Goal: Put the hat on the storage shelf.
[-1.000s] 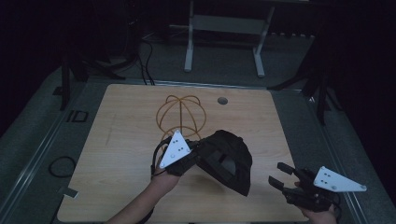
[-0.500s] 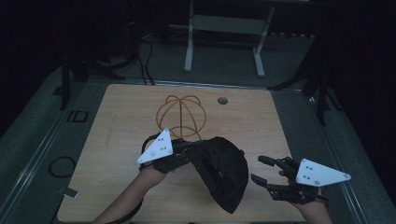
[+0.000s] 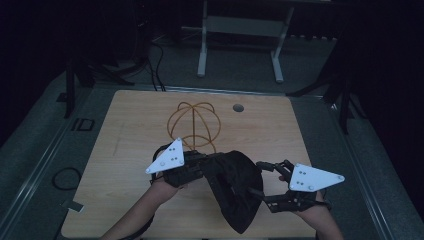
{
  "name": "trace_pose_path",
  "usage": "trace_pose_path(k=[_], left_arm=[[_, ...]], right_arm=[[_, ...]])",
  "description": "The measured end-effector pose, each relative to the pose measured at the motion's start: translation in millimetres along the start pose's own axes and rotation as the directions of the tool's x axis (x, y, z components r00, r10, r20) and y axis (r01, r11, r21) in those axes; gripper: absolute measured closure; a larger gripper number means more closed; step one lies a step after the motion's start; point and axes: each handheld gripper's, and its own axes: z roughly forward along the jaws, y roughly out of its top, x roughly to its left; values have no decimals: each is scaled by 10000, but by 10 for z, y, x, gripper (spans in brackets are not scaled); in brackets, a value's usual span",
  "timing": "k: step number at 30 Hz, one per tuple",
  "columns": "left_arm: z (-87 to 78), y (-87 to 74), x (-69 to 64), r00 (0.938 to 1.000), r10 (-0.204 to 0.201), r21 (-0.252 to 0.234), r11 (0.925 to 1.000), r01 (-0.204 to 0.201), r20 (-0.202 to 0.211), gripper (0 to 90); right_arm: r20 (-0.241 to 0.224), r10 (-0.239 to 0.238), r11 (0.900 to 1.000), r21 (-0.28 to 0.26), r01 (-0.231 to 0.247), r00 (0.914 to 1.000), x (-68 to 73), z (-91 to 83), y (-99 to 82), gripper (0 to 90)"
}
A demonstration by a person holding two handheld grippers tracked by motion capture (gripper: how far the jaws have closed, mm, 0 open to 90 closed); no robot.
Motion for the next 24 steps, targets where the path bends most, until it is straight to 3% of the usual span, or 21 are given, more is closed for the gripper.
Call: trace_pose_path(k=[7,10,12,17,24], left_arm=[[32,21,-20,9997,-35,-61,10000,37,241,883],[36,22,-11,9996,-147,-58,9999,148,223,883],[39,18,-6,9996,-167,-80,9998,169,226,883],[34,0,27,9995,-315,-12,9995,315,38,882],[40,-20,51,9990,-439,163,9989,440,-31,878]], right_arm=[[-45,-283,9995,-126,283,9996,10,37,17,354],[-3,-517,9986,-110,517,9987,26,43,11,481],[207,-670,9976,-136,673,9975,43,33,15,645],[122,-745,9970,-222,748,9971,45,19,21,838],[-145,-256,9978,-608,247,9996,3,-14,13,873]])
